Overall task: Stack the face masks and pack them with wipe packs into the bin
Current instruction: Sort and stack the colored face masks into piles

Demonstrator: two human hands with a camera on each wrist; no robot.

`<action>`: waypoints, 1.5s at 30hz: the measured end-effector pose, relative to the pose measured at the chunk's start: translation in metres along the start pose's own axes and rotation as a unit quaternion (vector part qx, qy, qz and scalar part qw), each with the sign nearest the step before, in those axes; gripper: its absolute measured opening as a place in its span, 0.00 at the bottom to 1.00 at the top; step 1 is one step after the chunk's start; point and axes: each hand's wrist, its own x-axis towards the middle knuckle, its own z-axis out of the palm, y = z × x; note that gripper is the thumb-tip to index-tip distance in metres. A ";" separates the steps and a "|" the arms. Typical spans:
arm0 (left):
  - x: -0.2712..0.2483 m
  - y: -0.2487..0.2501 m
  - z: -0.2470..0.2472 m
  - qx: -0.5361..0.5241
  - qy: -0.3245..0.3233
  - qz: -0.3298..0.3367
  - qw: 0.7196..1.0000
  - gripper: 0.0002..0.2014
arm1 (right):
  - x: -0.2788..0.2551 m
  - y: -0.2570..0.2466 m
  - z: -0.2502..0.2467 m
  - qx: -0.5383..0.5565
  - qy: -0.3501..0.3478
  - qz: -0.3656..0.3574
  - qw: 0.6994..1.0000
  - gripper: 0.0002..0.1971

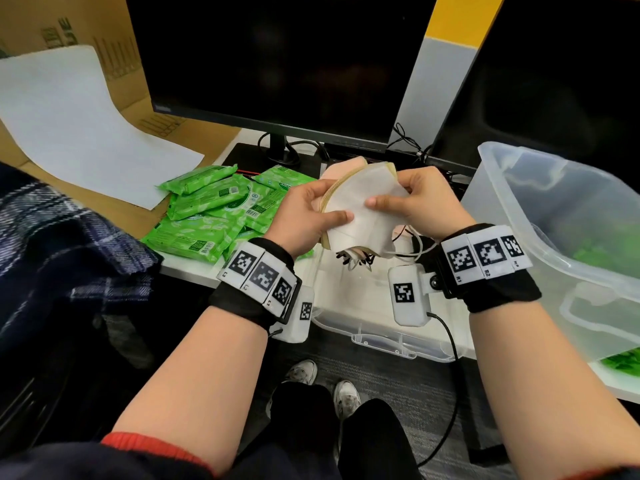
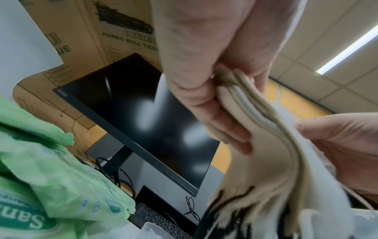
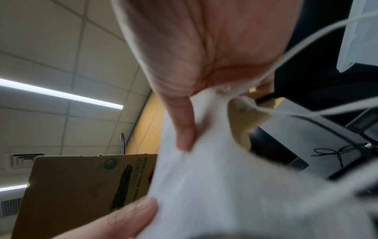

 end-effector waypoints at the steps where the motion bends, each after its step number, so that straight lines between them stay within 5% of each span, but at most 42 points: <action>1: 0.001 -0.001 0.000 0.005 0.009 -0.009 1.000 0.18 | 0.001 0.001 -0.002 0.013 0.011 0.002 1.000 0.06; 8: 0.006 -0.001 -0.004 0.019 0.079 -0.056 0.995 0.19 | 0.008 -0.001 -0.013 0.012 0.338 -0.041 0.940 0.15; 11: 0.005 0.007 0.002 -0.055 0.089 -0.067 0.992 0.14 | 0.005 -0.006 0.004 -0.082 0.252 -0.100 0.959 0.12; 15: 0.005 0.010 0.005 -0.113 0.049 -0.065 0.990 0.28 | -0.006 -0.011 0.026 -0.133 0.004 -0.097 0.986 0.11; 19: 0.003 0.002 0.000 -0.031 0.075 -0.052 0.995 0.12 | -0.014 -0.017 0.017 -0.037 -0.103 -0.028 0.994 0.19; 24: 0.001 0.002 0.000 0.012 0.056 -0.027 0.998 0.10 | -0.003 -0.005 0.012 -0.009 0.038 0.022 0.999 0.17; 28: 0.000 0.006 0.002 0.012 0.033 -0.008 0.999 0.09 | -0.004 -0.005 0.014 0.022 0.016 -0.010 1.000 0.07; 34: -0.004 0.011 0.002 0.010 0.011 0.026 1.000 0.07 | 0.001 -0.008 0.014 0.015 -0.010 0.013 1.000 0.20; 37: -0.004 0.013 0.003 -0.031 -0.010 0.036 0.999 0.14 | -0.002 -0.009 0.018 0.115 -0.020 0.024 0.993 0.16; 39: -0.005 0.015 0.003 -0.056 -0.020 0.050 0.997 0.21 | -0.003 -0.008 0.019 0.187 -0.022 0.012 0.982 0.24; 41: -0.006 0.016 0.004 -0.073 0.001 0.049 0.996 0.26 | -0.002 -0.006 0.019 0.244 -0.011 0.007 0.970 0.36; 45: -0.002 0.012 0.008 -0.104 0.108 0.007 0.989 0.25 | 0.001 -0.009 0.020 0.305 0.051 0.000 0.951 0.29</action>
